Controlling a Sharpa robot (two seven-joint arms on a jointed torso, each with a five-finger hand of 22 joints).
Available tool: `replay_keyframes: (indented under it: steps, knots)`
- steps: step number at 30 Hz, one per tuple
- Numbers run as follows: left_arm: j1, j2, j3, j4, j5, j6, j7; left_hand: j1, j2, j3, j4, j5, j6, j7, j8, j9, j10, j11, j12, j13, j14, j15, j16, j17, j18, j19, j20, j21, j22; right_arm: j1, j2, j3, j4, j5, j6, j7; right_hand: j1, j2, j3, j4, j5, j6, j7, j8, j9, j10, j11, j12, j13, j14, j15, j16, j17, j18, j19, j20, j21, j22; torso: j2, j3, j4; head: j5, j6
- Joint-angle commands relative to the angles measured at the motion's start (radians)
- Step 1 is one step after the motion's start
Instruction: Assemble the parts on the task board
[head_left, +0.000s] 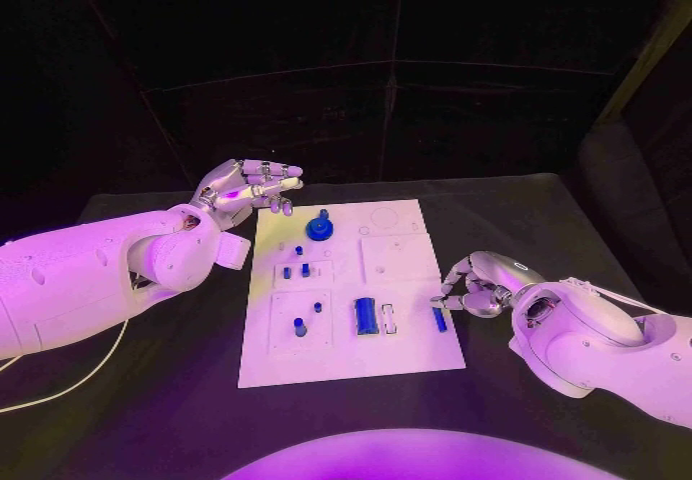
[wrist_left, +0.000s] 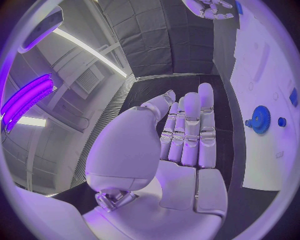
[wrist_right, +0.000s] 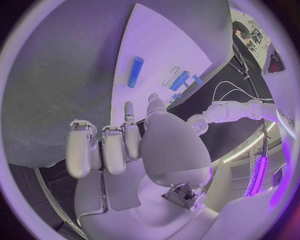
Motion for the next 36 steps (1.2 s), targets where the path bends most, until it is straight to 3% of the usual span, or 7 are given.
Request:
replay_keyframes:
  steps: [1,10,17,30,36]
  knots:
    - [0.002,-0.001,0.001,0.002,0.002,0.01,0.004,-0.001,0.0,0.0,-0.005,0.006,-0.005,0.002,0.003,-0.001,-0.003,0.0,0.003,0.0,-0.009,0.001,0.004,-0.001,0.013,-0.001,0.005,-0.006,-0.001,0.0,0.0,0.0,-0.005,-0.024,0.028,-0.002,0.007,0.0,-0.008,0.002,0.006,0.009,-0.001,-0.006,-0.002,0.013,0.007,-0.008,0.083,0.069,0.008,-0.005,0.066,-0.006,0.002,0.008,-0.005,0.042,-0.001,-0.0006,0.0012,-0.005,-0.002]
    - [0.002,-0.002,0.0,0.001,0.002,0.012,0.004,-0.001,0.0,0.0,-0.005,0.006,-0.005,0.002,0.003,-0.001,-0.003,0.0,0.003,0.0,-0.009,0.001,0.004,-0.001,0.013,-0.001,0.005,-0.006,-0.001,-0.003,0.012,-0.002,-0.015,-0.033,0.119,-0.01,-0.003,-0.012,-0.026,0.013,-0.001,0.021,-0.003,-0.013,-0.002,0.015,0.006,-0.004,0.088,0.07,0.008,-0.003,0.072,-0.007,0.005,0.008,-0.003,0.048,0.0,0.0003,0.0024,-0.006,-0.003]
    - [0.002,-0.002,0.0,0.001,0.002,0.011,0.007,-0.001,0.0,0.0,-0.005,0.006,-0.005,0.002,0.003,-0.001,-0.003,0.0,0.003,0.0,-0.009,0.001,0.004,-0.001,0.013,-0.001,0.005,-0.006,-0.001,-0.005,0.023,-0.004,-0.021,-0.034,0.16,-0.014,-0.001,-0.012,-0.031,0.016,-0.003,0.035,-0.007,-0.013,-0.001,0.016,0.004,-0.003,0.089,0.071,0.006,-0.001,0.076,-0.008,0.007,0.007,-0.001,0.051,0.0,-0.0004,0.0027,-0.008,-0.003]
    - [0.001,-0.003,0.0,0.001,0.002,0.01,0.01,-0.001,0.0,0.0,-0.005,0.006,-0.005,0.002,0.003,-0.001,-0.003,0.0,0.003,0.0,-0.009,0.001,0.004,-0.001,0.013,-0.001,0.005,-0.006,-0.001,-0.007,0.036,-0.005,-0.034,-0.05,0.204,-0.04,0.03,-0.001,-0.029,0.006,0.004,0.051,-0.01,-0.02,0.0,0.014,0.0,-0.009,0.086,0.071,0.003,-0.001,0.076,-0.008,0.007,0.004,-0.002,0.051,-0.001,-0.0007,0.0043,-0.009,-0.003]
    - [0.001,-0.003,0.0,0.0,0.002,0.01,0.01,-0.001,0.0,0.0,-0.005,0.006,-0.005,0.002,0.003,-0.001,-0.003,0.0,0.003,0.0,-0.009,0.001,0.004,-0.001,0.013,-0.001,0.005,-0.006,-0.001,-0.008,0.042,-0.005,-0.038,-0.069,0.236,-0.051,0.072,0.002,-0.025,-0.021,0.003,0.062,-0.011,-0.028,-0.001,0.015,-0.002,-0.009,0.087,0.071,0.001,-0.001,0.077,-0.008,0.008,0.002,-0.001,0.054,0.0,-0.0002,0.0034,-0.007,-0.002]
